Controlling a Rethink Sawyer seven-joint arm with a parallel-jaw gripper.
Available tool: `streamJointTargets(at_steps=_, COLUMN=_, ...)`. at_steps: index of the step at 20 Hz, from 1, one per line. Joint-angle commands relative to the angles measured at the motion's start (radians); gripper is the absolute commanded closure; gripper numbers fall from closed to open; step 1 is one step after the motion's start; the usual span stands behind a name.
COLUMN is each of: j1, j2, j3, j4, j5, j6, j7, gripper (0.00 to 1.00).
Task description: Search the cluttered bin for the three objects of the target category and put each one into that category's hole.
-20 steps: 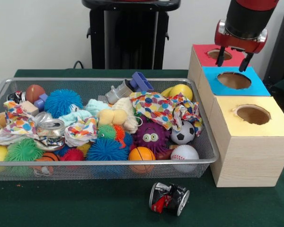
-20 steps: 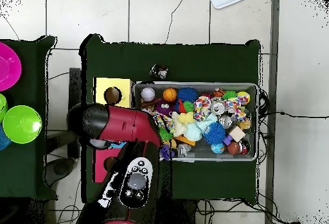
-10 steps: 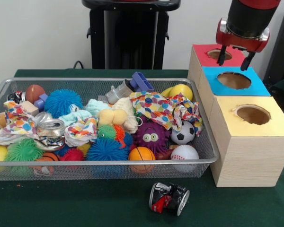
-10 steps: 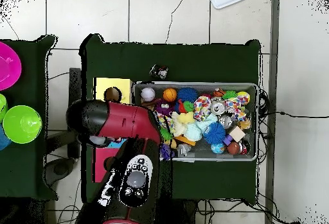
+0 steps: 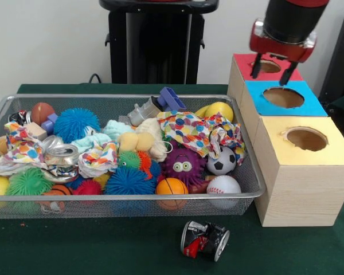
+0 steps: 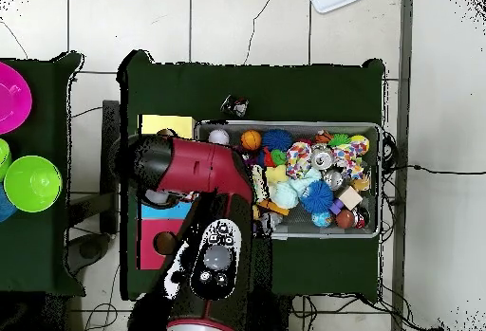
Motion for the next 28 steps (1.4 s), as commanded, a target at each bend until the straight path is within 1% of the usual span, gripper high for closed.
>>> streamJointTargets(at_steps=1, j1=-0.1, j2=0.004, j3=0.007, j4=-0.049, j5=-0.185, j6=0.089, j7=-0.112, gripper=0.0)
streamJointTargets(at_steps=3, j1=-0.118, j2=-0.011, j3=0.014, j4=-0.046, j5=-0.252, j6=0.069, j7=-0.169, gripper=0.0)
streamJointTargets(at_steps=6, j1=-0.156, j2=-0.037, j3=0.047, j4=-0.039, j5=-0.346, j6=0.044, j7=-0.268, gripper=0.0)
streamJointTargets(at_steps=8, j1=-0.182, j2=-0.055, j3=0.074, j4=-0.029, j5=-0.41, j6=0.002, j7=-0.325, gripper=0.0)
streamJointTargets(at_steps=10, j1=-0.202, j2=-0.07, j3=0.101, j4=-0.024, j5=-0.468, j6=-0.042, j7=-0.36, gripper=0.0)
streamJointTargets(at_steps=14, j1=-0.255, j2=-0.112, j3=0.158, j4=0.039, j5=-0.555, j6=-0.127, j7=-0.393, gripper=0.0)
streamJointTargets(at_steps=16, j1=-0.285, j2=-0.131, j3=0.187, j4=0.079, j5=-0.593, j6=-0.189, j7=-0.404, gripper=0.0)
streamJointTargets(at_steps=20, j1=-0.349, j2=-0.15, j3=0.235, j4=0.139, j5=-0.669, j6=-0.289, j7=-0.412, gripper=0.0)
streamJointTargets(at_steps=24, j1=-0.403, j2=-0.16, j3=0.265, j4=0.179, j5=-0.751, j6=-0.385, j7=-0.413, gripper=0.0)
streamJointTargets(at_steps=28, j1=-0.441, j2=-0.165, j3=0.296, j4=0.2, j5=-0.824, j6=-0.451, j7=-0.402, gripper=0.0)
